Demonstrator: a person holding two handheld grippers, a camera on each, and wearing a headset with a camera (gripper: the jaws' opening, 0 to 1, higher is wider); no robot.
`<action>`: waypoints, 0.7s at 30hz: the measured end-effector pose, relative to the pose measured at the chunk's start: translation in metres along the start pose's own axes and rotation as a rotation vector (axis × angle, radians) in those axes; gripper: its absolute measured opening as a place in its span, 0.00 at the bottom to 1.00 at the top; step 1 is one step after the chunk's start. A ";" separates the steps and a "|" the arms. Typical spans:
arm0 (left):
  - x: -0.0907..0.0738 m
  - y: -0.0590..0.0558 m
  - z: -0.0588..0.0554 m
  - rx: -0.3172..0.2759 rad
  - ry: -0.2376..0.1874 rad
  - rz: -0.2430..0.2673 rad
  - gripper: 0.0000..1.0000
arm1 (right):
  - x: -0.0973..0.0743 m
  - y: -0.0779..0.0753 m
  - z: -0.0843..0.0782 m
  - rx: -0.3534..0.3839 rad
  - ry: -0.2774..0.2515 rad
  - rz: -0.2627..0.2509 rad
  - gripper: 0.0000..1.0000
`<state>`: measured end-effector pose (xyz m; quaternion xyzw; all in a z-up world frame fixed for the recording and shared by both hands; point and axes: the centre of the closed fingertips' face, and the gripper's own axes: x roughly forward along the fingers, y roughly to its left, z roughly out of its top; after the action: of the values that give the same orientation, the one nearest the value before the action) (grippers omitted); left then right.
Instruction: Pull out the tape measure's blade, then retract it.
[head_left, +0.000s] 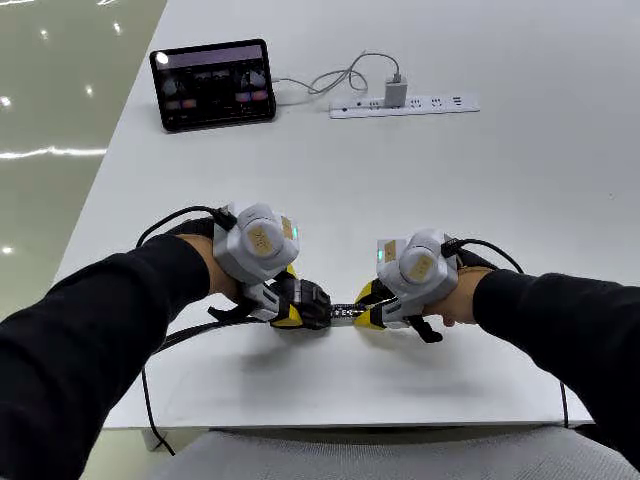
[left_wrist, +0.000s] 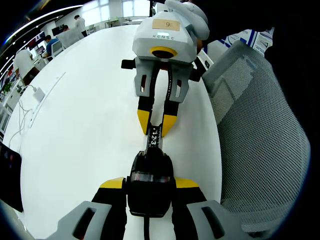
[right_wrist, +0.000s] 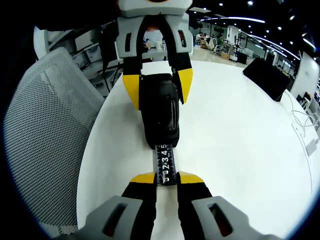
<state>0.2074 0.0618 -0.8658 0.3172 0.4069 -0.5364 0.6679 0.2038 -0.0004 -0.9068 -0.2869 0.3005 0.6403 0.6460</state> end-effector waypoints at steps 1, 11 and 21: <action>0.000 0.000 0.000 -0.001 -0.001 0.000 0.30 | 0.000 0.000 0.000 0.000 0.001 -0.001 0.11; 0.001 -0.001 0.001 0.000 -0.002 0.000 0.30 | -0.004 -0.001 -0.004 0.007 -0.001 -0.007 0.11; 0.001 -0.001 0.001 -0.002 -0.006 0.000 0.30 | -0.010 -0.002 -0.011 0.006 0.006 -0.009 0.11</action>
<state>0.2063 0.0604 -0.8659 0.3149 0.4054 -0.5371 0.6694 0.2055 -0.0153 -0.9059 -0.2881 0.3032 0.6356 0.6489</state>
